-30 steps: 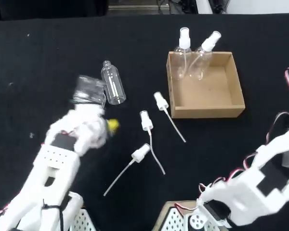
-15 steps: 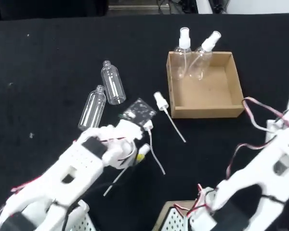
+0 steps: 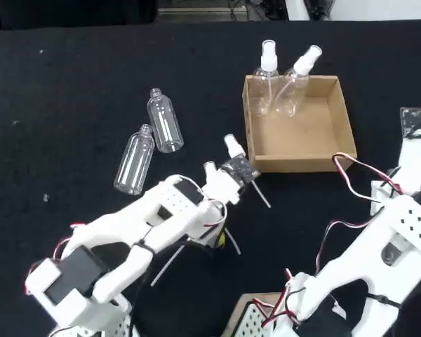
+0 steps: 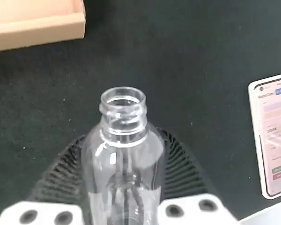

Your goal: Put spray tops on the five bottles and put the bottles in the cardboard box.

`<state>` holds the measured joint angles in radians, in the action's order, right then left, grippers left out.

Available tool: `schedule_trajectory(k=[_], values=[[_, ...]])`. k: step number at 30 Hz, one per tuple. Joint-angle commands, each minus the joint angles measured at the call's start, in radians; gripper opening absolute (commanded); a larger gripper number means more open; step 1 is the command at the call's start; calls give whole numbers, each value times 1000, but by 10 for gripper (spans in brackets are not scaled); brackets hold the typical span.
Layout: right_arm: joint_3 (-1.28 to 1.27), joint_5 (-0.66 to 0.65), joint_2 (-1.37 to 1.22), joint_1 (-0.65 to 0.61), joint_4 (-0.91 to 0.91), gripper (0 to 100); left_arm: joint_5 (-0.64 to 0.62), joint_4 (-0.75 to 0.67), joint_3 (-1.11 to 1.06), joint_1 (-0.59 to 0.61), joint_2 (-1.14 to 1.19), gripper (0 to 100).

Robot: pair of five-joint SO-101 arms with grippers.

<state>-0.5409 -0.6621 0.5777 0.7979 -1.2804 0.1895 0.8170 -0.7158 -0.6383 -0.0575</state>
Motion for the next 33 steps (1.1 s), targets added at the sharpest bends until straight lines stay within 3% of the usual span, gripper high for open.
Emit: schedule_trajectory(k=[1,6,8,12,19,22,27,33], values=[[7,0,48,-17,26,10,0,6,73,-2,66,252],[13,0,50,-20,26,10,0,57,71,-21,34,17],[18,0,50,-43,25,10,0,95,64,-25,-5,56],[27,12,50,-103,12,10,0,176,62,1,-138,35],[159,121,50,-209,-155,10,0,238,-10,174,-439,30],[217,203,54,-315,-222,10,-12,238,-25,266,-574,30],[136,338,196,-542,-190,10,-183,172,-94,421,-796,30],[-113,473,443,-862,49,10,-189,5,-240,524,-1008,30]])
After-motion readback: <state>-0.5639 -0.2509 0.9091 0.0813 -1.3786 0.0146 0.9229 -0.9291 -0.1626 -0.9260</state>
